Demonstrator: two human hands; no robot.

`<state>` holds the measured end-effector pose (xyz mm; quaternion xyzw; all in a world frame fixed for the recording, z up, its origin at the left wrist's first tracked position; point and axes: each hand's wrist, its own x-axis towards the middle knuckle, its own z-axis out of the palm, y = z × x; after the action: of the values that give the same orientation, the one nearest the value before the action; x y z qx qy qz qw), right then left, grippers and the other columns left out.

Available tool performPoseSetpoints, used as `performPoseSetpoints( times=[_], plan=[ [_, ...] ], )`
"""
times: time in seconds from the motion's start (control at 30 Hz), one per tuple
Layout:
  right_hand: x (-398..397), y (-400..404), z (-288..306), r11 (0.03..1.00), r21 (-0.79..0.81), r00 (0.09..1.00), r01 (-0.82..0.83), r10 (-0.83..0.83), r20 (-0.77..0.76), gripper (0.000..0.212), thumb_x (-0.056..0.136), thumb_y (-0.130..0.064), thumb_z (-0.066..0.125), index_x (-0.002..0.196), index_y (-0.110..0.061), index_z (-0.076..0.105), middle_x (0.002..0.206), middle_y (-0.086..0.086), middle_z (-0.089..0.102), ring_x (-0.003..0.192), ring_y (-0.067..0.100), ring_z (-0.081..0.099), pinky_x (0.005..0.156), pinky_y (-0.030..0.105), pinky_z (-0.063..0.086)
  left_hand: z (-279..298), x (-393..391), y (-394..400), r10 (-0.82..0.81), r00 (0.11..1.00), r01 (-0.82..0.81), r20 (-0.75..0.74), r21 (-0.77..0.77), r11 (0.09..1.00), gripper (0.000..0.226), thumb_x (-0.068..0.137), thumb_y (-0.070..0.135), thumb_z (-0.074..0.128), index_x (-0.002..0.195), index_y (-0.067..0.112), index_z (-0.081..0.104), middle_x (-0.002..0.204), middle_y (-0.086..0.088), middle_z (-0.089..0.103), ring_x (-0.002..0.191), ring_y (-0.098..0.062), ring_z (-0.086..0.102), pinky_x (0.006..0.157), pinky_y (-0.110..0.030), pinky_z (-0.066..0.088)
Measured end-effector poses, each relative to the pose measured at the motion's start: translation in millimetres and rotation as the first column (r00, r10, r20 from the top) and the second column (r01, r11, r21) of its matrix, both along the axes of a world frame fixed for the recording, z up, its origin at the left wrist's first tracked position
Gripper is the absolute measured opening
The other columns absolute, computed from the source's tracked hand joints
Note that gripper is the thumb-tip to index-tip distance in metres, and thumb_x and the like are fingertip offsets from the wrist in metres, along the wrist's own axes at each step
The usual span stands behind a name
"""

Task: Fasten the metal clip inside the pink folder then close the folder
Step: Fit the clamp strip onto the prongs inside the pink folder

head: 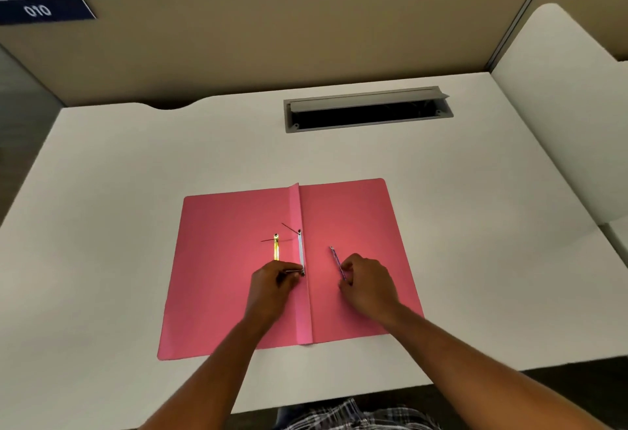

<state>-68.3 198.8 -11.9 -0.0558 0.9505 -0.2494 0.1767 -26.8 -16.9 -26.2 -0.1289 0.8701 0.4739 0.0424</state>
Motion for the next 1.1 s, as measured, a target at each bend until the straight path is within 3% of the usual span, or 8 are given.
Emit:
performPoseSetpoints(
  times=[0.2,0.3,0.37,0.47,0.57,0.7,0.9,1.1],
  plan=[
    [13.3,-19.2,1.5,0.904,-0.304,0.946,0.300,-0.243,0.213,0.019,0.089,-0.015,0.078,0.106,-0.020,0.074,0.090,-0.012,0.073,0.083,0.007,0.070,0.068,0.019,0.056,-7.9,-6.1,-7.7,-0.091,0.996,0.091,-0.017,-0.017,0.996,0.014,0.088,0.017,0.072,0.099,0.023,0.078,0.098,0.009,0.073,0.092,-0.006,0.065,0.088,-0.032,0.056],
    [17.0,-31.3,3.4,0.776,-0.427,0.872,0.464,-0.315,0.375,0.018,0.088,-0.008,0.078,0.105,-0.016,0.076,0.095,0.002,0.076,0.090,0.023,0.075,0.082,0.039,0.064,-8.2,-7.3,-9.5,-0.143,0.990,0.142,-0.020,-0.031,0.989,0.016,0.091,0.012,0.067,0.101,0.021,0.076,0.098,0.006,0.071,0.089,-0.009,0.065,0.085,-0.035,0.057],
    [15.3,-39.6,7.8,0.690,-0.488,0.829,0.535,-0.318,0.460,0.020,0.089,-0.003,0.076,0.107,-0.013,0.075,0.096,0.010,0.077,0.091,0.029,0.077,0.082,0.045,0.066,-7.7,-10.2,-12.9,-0.152,0.988,0.150,-0.027,-0.042,0.988,0.022,0.092,0.003,0.061,0.100,0.018,0.075,0.097,0.003,0.070,0.079,-0.012,0.066,0.079,-0.040,0.059],
    [7.8,-50.1,15.7,0.620,-0.539,0.806,0.570,-0.295,0.513,0.019,0.091,-0.001,0.074,0.107,-0.012,0.074,0.095,0.011,0.078,0.084,0.023,0.078,0.073,0.035,0.065,-6.0,-20.4,-20.9,-0.075,0.995,0.072,-0.059,-0.045,0.996,0.022,0.093,0.001,0.057,0.100,0.016,0.071,0.094,0.001,0.070,0.072,-0.011,0.066,0.074,-0.040,0.060],
    [-0.9,-60.0,21.4,0.585,-0.561,0.795,0.586,-0.282,0.536,0.017,0.090,0.001,0.074,0.103,-0.011,0.075,0.089,0.008,0.080,0.074,0.016,0.077,0.066,0.029,0.064,-1.8,-35.5,-29.7,0.046,0.993,-0.046,-0.104,0.006,0.999,0.021,0.094,0.008,0.062,0.112,0.015,0.068,0.103,-0.001,0.070,0.084,-0.015,0.068,0.075,-0.040,0.061],
    [-10.3,-71.4,24.7,0.582,-0.568,0.798,0.582,-0.276,0.535,0.017,0.090,0.001,0.074,0.100,-0.012,0.076,0.092,0.011,0.080,0.075,0.019,0.075,0.075,0.035,0.067,1.5,-58.1,-34.8,0.137,0.988,-0.124,-0.064,0.182,0.976,0.031,0.093,0.006,0.065,0.123,0.014,0.065,0.108,0.001,0.071,0.084,-0.008,0.071,0.074,-0.026,0.061],
    [-19.4,-80.8,24.9,0.585,-0.566,0.801,0.581,-0.285,0.527,0.017,0.090,-0.001,0.075,0.105,-0.008,0.078,0.096,0.017,0.080,0.074,0.017,0.074,0.072,0.030,0.065,-5.8,-73.0,-35.2,0.088,0.995,-0.074,-0.040,0.267,0.961,0.019,0.092,0.006,0.066,0.106,0.015,0.074,0.087,0.005,0.074,0.074,-0.007,0.070,0.063,-0.016,0.055],
    [-24.8,-84.3,25.0,0.530,-0.569,0.769,0.628,-0.309,0.560,0.014,0.088,0.001,0.076,0.096,-0.010,0.079,0.080,0.008,0.080,0.067,0.016,0.074,0.064,0.027,0.063,-15.9,-81.7,-32.5,-0.007,0.998,0.020,-0.065,0.205,0.979,0.021,0.091,0.007,0.065,0.106,0.020,0.076,0.091,0.012,0.074,0.081,0.003,0.067,0.075,-0.016,0.054]
  ],
)
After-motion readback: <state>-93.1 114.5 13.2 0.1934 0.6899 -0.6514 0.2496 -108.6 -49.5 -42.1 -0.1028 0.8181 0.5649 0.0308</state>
